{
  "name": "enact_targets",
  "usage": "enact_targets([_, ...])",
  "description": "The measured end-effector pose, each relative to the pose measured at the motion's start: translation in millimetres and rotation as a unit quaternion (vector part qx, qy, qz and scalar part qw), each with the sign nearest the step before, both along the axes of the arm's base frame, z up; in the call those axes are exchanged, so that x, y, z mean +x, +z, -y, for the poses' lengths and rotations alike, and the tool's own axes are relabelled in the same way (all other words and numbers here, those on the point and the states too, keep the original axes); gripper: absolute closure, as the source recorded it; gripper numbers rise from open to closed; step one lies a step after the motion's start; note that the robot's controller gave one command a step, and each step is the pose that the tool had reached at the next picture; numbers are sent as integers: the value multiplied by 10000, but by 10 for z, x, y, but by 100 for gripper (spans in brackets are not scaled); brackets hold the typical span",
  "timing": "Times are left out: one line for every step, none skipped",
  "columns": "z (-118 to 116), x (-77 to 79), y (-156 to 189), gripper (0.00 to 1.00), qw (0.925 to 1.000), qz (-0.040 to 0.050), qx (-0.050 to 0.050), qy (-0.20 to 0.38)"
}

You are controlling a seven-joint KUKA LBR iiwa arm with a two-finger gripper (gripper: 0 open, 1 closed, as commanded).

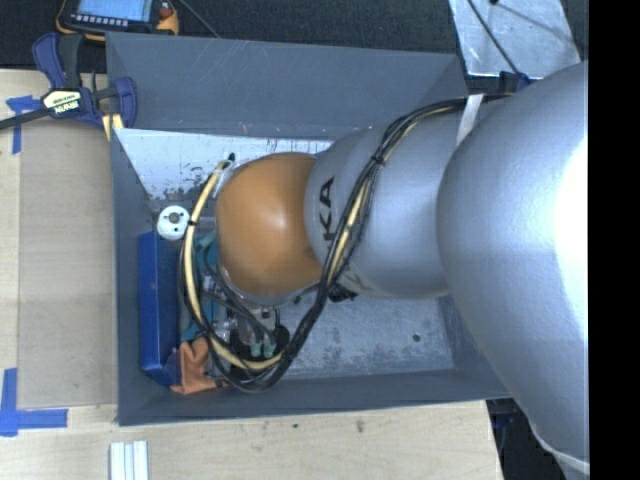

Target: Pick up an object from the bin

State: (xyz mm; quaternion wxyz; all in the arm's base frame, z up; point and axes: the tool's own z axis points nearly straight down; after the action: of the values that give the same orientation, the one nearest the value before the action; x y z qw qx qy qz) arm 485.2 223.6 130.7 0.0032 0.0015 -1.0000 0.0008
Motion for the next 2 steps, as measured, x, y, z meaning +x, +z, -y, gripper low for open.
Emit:
enact_targets([10,25,43,0,10000,39,11,-19])
enact_targets([-15,41,-350,0,9867,83,29,1622])
